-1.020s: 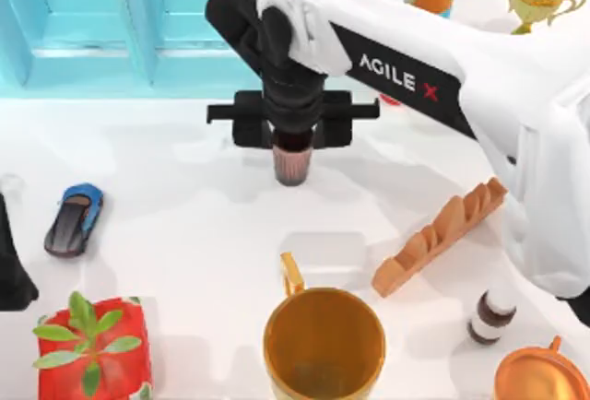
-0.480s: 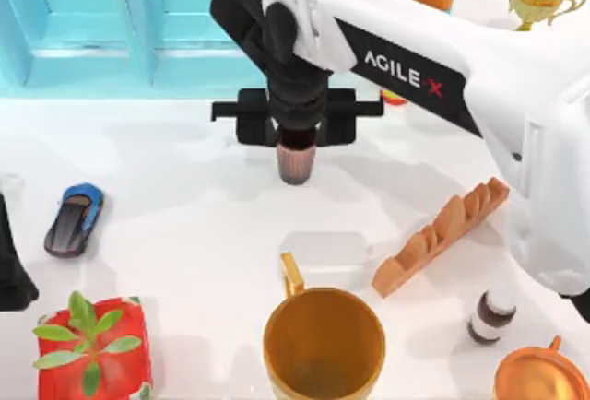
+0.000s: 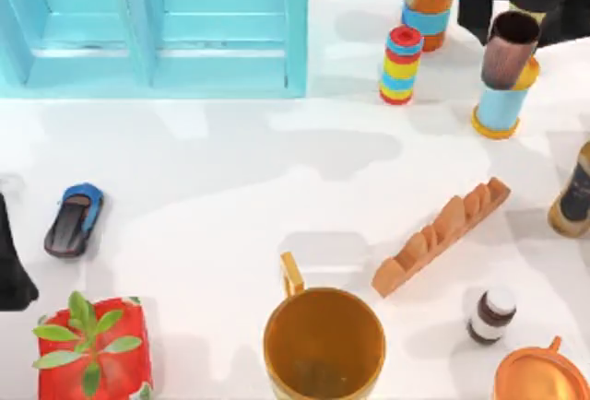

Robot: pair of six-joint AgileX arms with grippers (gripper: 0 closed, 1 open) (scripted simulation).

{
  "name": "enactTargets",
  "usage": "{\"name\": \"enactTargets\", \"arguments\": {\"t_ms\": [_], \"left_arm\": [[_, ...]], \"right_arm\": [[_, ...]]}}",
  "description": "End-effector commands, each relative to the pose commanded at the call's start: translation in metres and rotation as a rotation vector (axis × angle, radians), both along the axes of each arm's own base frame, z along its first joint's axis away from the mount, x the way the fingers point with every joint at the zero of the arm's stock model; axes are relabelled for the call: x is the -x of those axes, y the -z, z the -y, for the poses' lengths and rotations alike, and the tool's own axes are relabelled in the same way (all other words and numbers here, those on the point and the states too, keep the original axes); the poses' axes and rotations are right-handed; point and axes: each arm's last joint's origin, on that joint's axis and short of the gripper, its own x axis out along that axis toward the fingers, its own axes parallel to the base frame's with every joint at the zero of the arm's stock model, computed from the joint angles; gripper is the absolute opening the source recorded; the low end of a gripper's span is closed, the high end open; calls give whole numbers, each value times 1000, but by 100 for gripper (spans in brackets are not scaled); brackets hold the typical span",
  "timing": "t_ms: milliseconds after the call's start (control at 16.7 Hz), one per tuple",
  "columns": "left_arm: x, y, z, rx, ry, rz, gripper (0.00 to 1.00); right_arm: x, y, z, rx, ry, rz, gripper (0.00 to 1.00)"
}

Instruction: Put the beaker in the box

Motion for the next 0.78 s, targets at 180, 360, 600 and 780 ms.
{"name": "enactTargets", "arguments": {"t_ms": [180,360,600,780], "left_arm": [[0,0,0,0,0,0,100],[0,0,0,0,0,0,100],[0,0,0,0,0,0,100],[0,0,0,0,0,0,100]], "right_arm": [[27,-29,100,22,32,-32,0],[69,-37,176,33,1,-76,0],[121,-32,237,18,-85,-80,0],[148,-25,260,7,-136,-49,0]]}}
